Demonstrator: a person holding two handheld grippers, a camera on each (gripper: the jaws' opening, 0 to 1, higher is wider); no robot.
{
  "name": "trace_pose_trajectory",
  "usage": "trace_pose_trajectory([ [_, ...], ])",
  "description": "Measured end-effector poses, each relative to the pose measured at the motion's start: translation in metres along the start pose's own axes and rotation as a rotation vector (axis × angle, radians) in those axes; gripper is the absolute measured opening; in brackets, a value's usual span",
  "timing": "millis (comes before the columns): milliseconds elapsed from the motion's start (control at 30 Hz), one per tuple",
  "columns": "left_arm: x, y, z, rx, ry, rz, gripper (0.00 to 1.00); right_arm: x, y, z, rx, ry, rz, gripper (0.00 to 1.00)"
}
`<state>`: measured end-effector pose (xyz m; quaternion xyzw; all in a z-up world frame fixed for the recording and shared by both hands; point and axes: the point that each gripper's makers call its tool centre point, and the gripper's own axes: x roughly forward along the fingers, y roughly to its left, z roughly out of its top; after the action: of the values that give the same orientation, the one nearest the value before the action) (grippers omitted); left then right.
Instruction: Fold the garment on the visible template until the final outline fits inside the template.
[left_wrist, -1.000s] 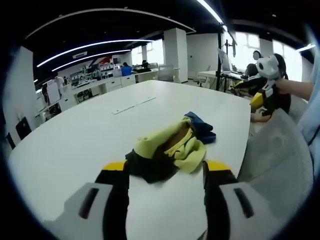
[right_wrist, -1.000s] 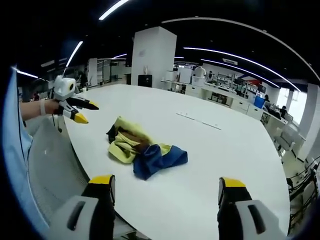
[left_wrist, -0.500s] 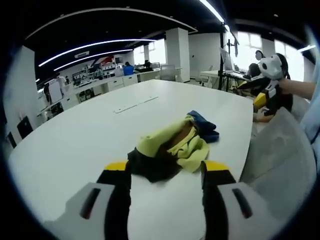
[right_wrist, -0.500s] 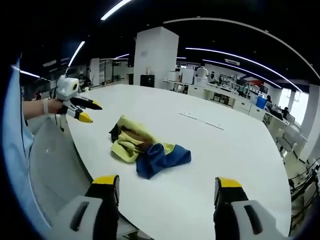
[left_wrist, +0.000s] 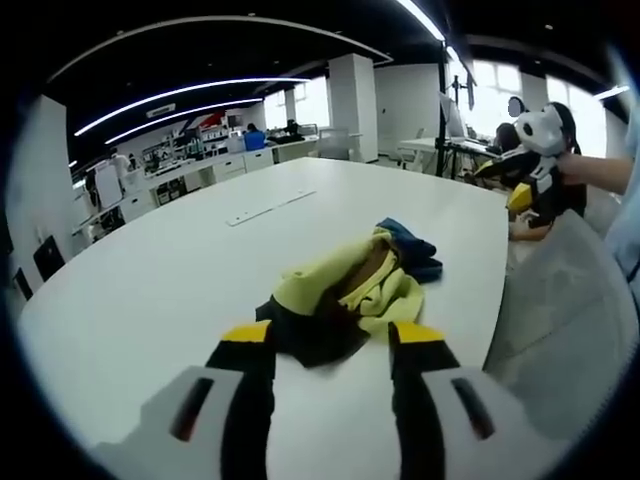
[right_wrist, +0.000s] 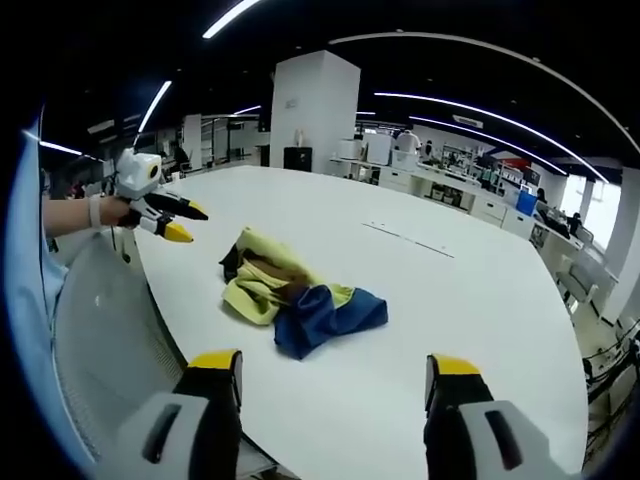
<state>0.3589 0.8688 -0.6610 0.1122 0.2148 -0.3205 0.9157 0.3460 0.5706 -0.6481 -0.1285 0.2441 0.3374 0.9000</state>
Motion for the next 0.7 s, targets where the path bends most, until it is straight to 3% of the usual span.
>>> trace_pose_trajectory([
  [167, 0.006, 0.003, -0.001, 0.002, 0.007, -0.009, 0.36, 0.004, -0.001, 0.004, -0.017, -0.002, 0.000, 0.70],
  [400, 0.021, 0.006, -0.004, 0.002, 0.027, -0.038, 0.33, 0.016, 0.003, 0.003, 0.016, 0.007, 0.019, 0.58],
  [533, 0.031, 0.009, -0.010, -0.011, 0.043, -0.037, 0.30, 0.036, 0.012, 0.010, 0.001, 0.007, 0.044, 0.48],
  [700, 0.040, 0.008, -0.013, -0.036, 0.047, -0.028, 0.14, 0.069, 0.028, 0.015, 0.010, 0.017, 0.089, 0.44],
])
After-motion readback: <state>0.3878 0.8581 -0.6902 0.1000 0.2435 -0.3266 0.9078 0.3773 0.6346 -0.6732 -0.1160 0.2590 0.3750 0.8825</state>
